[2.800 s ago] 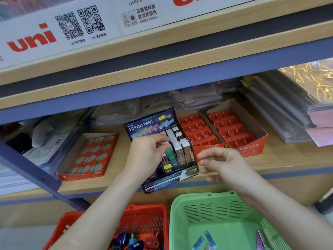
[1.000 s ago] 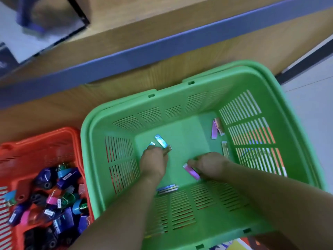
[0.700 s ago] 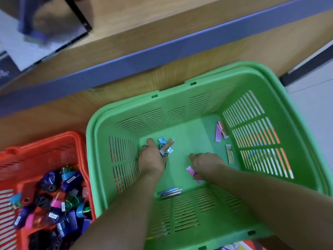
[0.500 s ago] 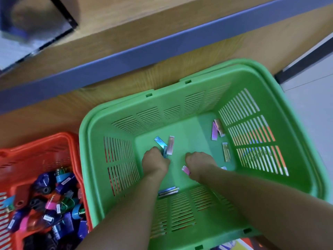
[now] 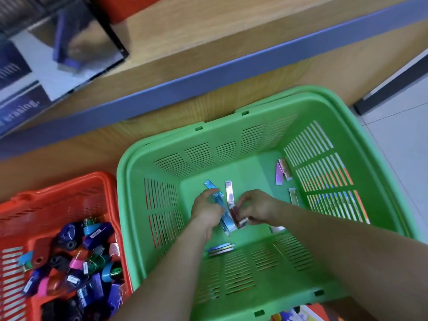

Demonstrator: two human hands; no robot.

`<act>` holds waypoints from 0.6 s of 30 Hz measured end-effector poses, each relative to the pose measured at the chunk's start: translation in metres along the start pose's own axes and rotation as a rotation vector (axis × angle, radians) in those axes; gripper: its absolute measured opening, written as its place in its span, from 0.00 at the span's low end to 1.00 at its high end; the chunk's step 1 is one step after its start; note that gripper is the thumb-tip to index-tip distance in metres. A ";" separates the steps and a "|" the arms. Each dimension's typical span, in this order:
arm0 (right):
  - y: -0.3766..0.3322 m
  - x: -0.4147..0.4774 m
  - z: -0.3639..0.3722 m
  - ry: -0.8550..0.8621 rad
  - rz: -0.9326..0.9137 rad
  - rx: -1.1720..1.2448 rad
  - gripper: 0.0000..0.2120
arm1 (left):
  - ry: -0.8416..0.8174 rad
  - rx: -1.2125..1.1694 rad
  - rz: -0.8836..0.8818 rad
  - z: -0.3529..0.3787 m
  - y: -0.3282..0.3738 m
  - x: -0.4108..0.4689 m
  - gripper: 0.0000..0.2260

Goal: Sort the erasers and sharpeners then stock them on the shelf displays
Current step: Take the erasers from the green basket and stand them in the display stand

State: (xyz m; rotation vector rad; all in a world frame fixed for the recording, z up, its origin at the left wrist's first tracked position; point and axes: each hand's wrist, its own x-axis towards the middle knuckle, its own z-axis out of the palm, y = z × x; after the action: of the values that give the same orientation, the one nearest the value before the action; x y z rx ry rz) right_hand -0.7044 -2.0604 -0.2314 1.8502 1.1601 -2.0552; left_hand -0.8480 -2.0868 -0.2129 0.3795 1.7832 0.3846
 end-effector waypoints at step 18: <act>-0.102 -0.160 0.012 0.106 -0.196 0.559 0.13 | 0.228 0.024 0.695 -0.020 0.060 -0.149 0.12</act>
State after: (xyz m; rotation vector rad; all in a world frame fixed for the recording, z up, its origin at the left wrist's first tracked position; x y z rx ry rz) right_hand -0.7350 -2.0573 -0.0434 2.1695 0.8723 -2.6291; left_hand -0.8297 -2.1009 -0.0527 1.0111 1.8361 0.9219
